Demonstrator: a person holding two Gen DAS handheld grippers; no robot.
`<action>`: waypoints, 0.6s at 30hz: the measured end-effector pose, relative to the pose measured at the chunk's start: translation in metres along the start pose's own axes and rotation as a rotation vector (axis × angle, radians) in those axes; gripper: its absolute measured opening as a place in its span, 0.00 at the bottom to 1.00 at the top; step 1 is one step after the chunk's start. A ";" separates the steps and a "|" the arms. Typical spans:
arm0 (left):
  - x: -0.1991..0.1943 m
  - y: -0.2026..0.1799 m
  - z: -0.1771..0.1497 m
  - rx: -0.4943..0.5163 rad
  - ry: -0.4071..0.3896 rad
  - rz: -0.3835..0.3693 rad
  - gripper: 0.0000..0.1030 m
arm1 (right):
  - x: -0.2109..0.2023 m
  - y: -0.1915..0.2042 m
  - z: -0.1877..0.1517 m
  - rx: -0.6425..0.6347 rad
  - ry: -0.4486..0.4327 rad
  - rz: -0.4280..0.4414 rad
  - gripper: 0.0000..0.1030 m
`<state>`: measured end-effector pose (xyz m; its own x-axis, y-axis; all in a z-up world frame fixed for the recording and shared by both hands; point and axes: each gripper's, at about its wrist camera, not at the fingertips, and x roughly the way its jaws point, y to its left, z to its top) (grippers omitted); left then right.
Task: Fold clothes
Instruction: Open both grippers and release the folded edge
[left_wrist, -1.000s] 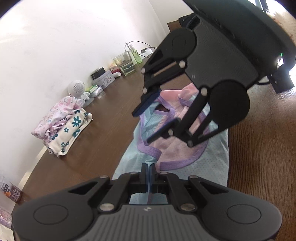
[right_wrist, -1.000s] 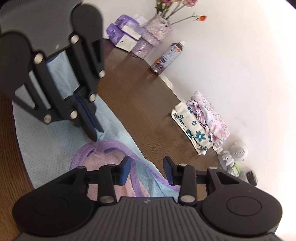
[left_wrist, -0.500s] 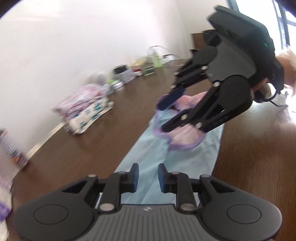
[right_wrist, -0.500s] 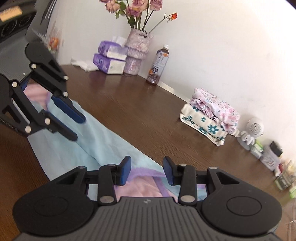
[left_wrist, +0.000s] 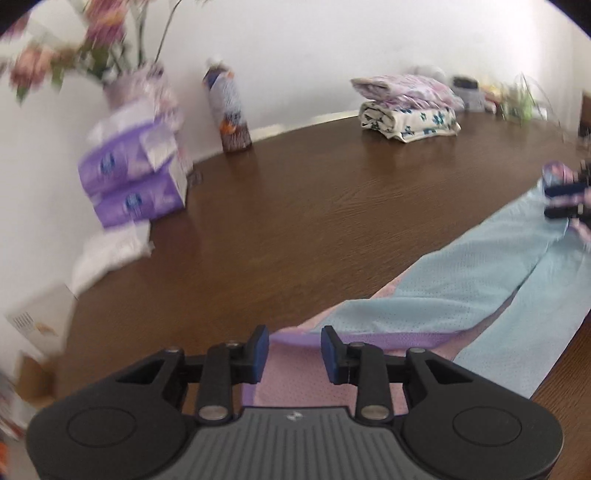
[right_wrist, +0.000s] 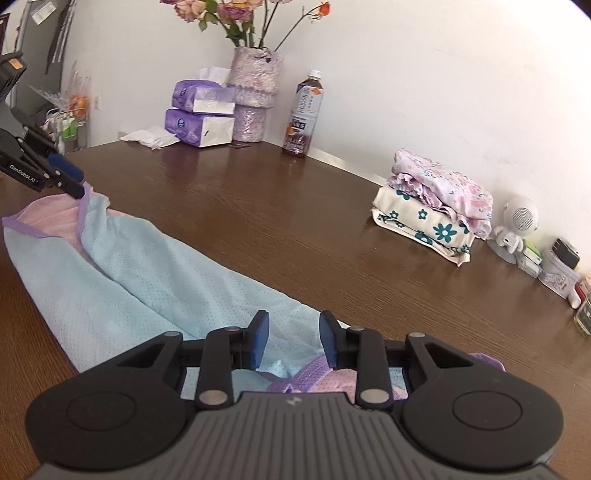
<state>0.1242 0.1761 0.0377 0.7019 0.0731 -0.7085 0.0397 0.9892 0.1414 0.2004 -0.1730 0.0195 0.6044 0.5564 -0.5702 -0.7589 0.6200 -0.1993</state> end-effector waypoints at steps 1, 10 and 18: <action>0.002 0.007 -0.001 -0.039 0.006 -0.031 0.29 | -0.001 0.001 0.000 0.003 -0.001 -0.007 0.29; 0.009 0.022 -0.005 -0.185 0.040 -0.065 0.27 | -0.004 0.009 0.001 0.009 -0.018 -0.085 0.29; 0.020 0.028 -0.001 -0.309 0.048 -0.102 0.25 | -0.005 0.013 -0.001 0.017 -0.045 -0.104 0.29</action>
<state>0.1380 0.2054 0.0268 0.6707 -0.0301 -0.7411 -0.1143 0.9830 -0.1434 0.1876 -0.1684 0.0192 0.6905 0.5121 -0.5108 -0.6870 0.6852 -0.2417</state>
